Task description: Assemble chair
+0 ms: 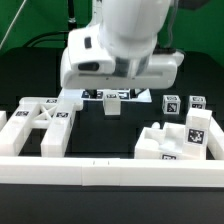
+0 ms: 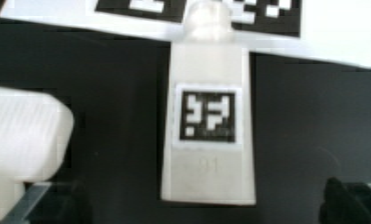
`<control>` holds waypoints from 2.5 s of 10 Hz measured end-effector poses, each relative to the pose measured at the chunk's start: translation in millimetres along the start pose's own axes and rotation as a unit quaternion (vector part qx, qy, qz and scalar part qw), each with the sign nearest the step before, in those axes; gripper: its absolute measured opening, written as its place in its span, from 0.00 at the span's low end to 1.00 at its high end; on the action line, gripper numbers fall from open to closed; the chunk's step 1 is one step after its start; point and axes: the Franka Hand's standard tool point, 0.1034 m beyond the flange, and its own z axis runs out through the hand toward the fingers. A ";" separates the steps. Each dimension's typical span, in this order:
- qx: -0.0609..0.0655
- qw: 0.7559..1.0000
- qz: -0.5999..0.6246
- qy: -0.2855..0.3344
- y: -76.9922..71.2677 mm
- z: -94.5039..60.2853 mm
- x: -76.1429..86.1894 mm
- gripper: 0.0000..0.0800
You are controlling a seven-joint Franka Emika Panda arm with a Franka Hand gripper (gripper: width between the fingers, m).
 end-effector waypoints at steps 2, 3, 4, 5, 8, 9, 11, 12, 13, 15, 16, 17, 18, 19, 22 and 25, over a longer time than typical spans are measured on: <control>0.001 0.996 0.019 -0.092 -0.1 10.0 -3.3 0.81; 0.000 0.993 0.022 -0.118 0.1 12.4 -0.9 0.81; 0.004 0.987 0.024 -0.159 0.0 13.5 -5.3 0.81; 0.006 0.981 0.025 -0.194 -0.3 15.0 -4.5 0.81; 0.021 0.980 0.030 -0.195 -0.1 18.2 3.5 0.81; 0.020 0.981 0.032 -0.190 -0.5 19.6 5.7 0.81; 0.019 0.981 0.032 -0.189 -1.4 21.4 6.0 0.78; 0.019 0.981 0.031 -0.189 -1.4 21.3 6.0 0.78; 0.018 0.981 0.031 -0.189 -1.6 21.3 6.0 0.56; 0.018 0.981 0.031 -0.190 -2.1 21.3 5.9 0.35; 0.018 0.981 0.031 -0.189 -2.1 21.1 6.0 0.36; 0.018 0.982 0.032 -0.188 -2.4 19.2 6.4 0.36; 0.017 0.982 0.034 -0.186 -3.8 13.6 6.5 0.36; 0.017 0.981 0.033 -0.189 -5.3 1.6 6.0 0.36; 0.019 0.983 0.024 -0.181 -3.3 -34.0 7.2 0.36; 0.018 0.986 0.026 -0.166 -1.4 -33.0 12.8 0.36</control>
Offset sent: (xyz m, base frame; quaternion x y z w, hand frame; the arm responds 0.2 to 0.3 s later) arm 0.0021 0.0068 -0.0007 0.0455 -0.1934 0.0053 0.9800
